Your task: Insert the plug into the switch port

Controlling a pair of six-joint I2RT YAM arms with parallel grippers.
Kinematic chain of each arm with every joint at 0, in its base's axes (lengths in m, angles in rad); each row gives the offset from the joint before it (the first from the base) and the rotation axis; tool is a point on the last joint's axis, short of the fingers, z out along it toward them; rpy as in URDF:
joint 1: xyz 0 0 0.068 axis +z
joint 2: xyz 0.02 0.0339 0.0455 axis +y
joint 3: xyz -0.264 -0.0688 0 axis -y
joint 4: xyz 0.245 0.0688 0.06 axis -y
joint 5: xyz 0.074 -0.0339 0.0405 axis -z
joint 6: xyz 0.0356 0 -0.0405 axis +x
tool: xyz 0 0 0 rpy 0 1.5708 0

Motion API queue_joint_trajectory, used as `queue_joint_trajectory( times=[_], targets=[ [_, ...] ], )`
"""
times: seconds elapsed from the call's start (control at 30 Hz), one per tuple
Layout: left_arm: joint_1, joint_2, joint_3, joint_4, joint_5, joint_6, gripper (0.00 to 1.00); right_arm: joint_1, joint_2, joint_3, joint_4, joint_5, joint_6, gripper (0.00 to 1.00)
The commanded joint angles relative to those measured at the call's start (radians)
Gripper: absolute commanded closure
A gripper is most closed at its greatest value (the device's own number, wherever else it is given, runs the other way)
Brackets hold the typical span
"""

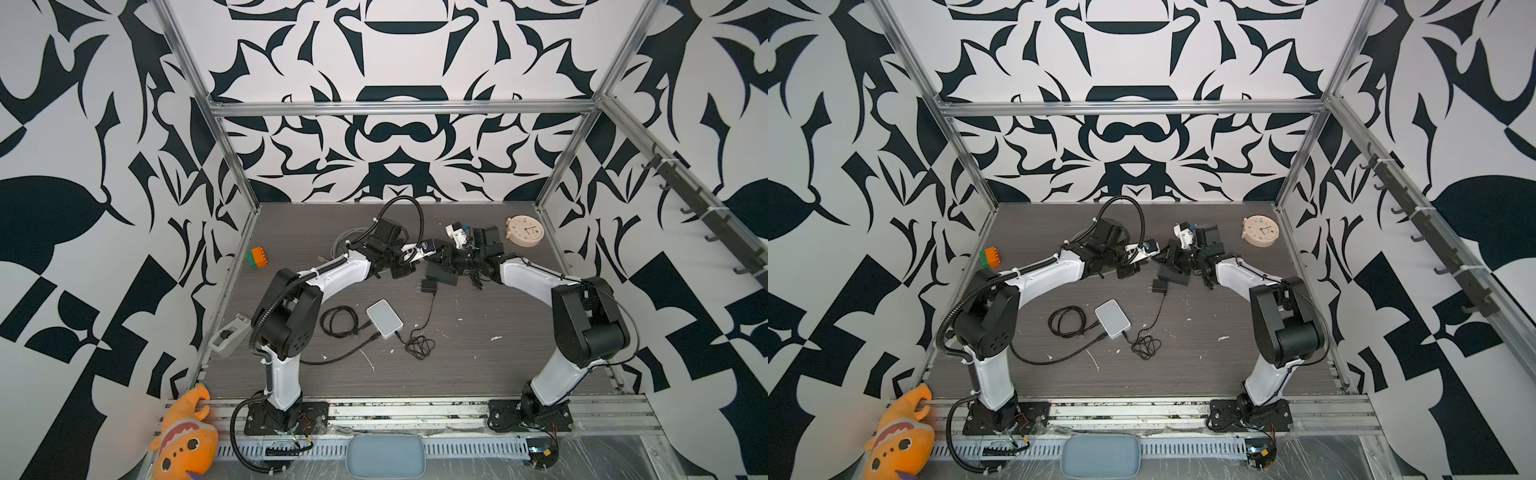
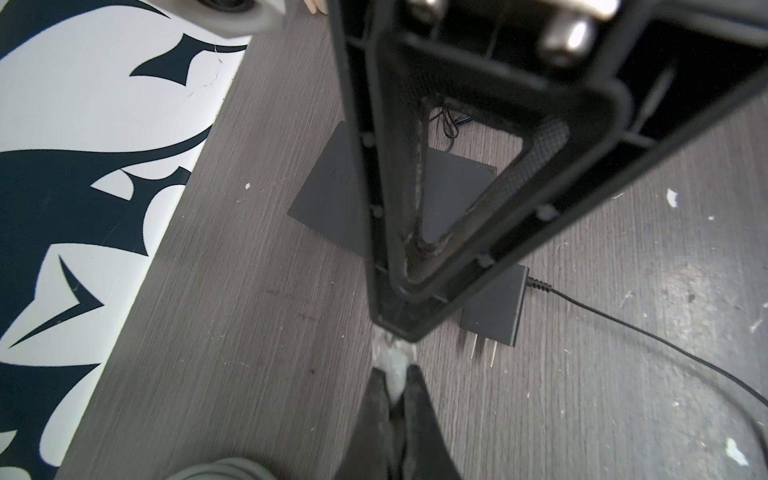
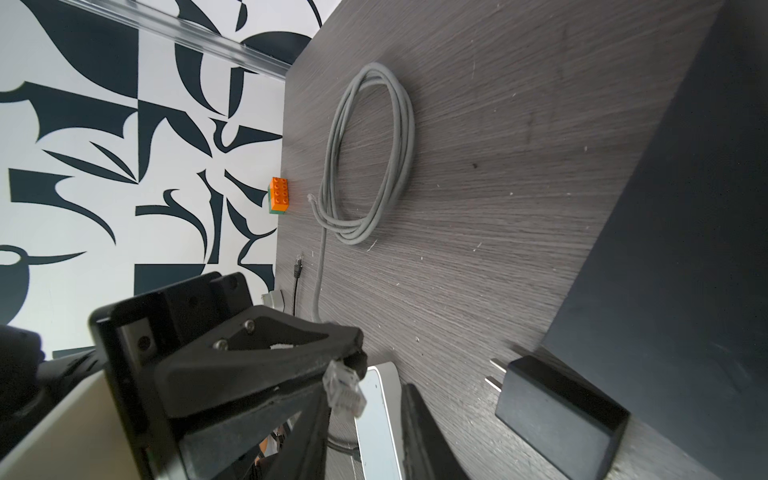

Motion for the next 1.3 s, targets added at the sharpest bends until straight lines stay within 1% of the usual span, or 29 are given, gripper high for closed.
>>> queue_joint_trajectory(
  times=[0.0, 0.13, 0.3, 0.4, 0.47, 0.53, 0.73, 0.8, 0.87, 0.97, 1.27],
  targets=[
    [0.002, -0.043, -0.009, -0.015, 0.031, 0.001, 1.0, 0.007, -0.014, 0.028, 0.079, -0.001, 0.065, 0.67],
    [0.002, -0.047, -0.012, -0.007, 0.028, 0.002, 1.0, 0.008, -0.01, 0.034, 0.083, -0.006, 0.11, 0.67],
    [0.002, -0.053, -0.023, 0.005, 0.025, 0.001, 1.0, 0.023, -0.006, 0.047, 0.06, -0.001, 0.129, 0.69],
    [0.002, -0.055, -0.027, 0.009, 0.02, 0.001, 1.0, 0.032, -0.009, 0.058, 0.023, 0.014, 0.114, 0.73],
    [0.002, -0.056, -0.03, 0.011, 0.018, 0.004, 1.0, 0.035, -0.01, 0.06, 0.019, 0.012, 0.115, 0.76],
    [0.002, -0.059, -0.033, 0.011, 0.016, 0.003, 1.0, 0.037, -0.008, 0.066, 0.014, 0.01, 0.112, 0.82],
    [0.002, -0.07, -0.044, 0.02, 0.016, 0.001, 1.0, 0.04, -0.017, 0.072, -0.002, 0.017, 0.107, 0.92],
    [0.002, -0.073, -0.046, 0.02, 0.016, 0.002, 1.0, 0.04, -0.02, 0.075, -0.002, 0.018, 0.107, 0.91],
    [0.002, -0.075, -0.047, 0.019, 0.016, 0.002, 1.0, 0.039, -0.026, 0.075, -0.003, 0.023, 0.105, 0.84],
    [0.002, -0.079, -0.05, 0.02, 0.026, -0.003, 1.0, 0.04, -0.036, 0.085, -0.029, 0.033, 0.081, 0.79],
    [0.002, -0.087, -0.057, 0.029, 0.026, -0.005, 1.0, 0.04, -0.041, 0.089, -0.028, 0.035, 0.085, 0.73]
  ],
)
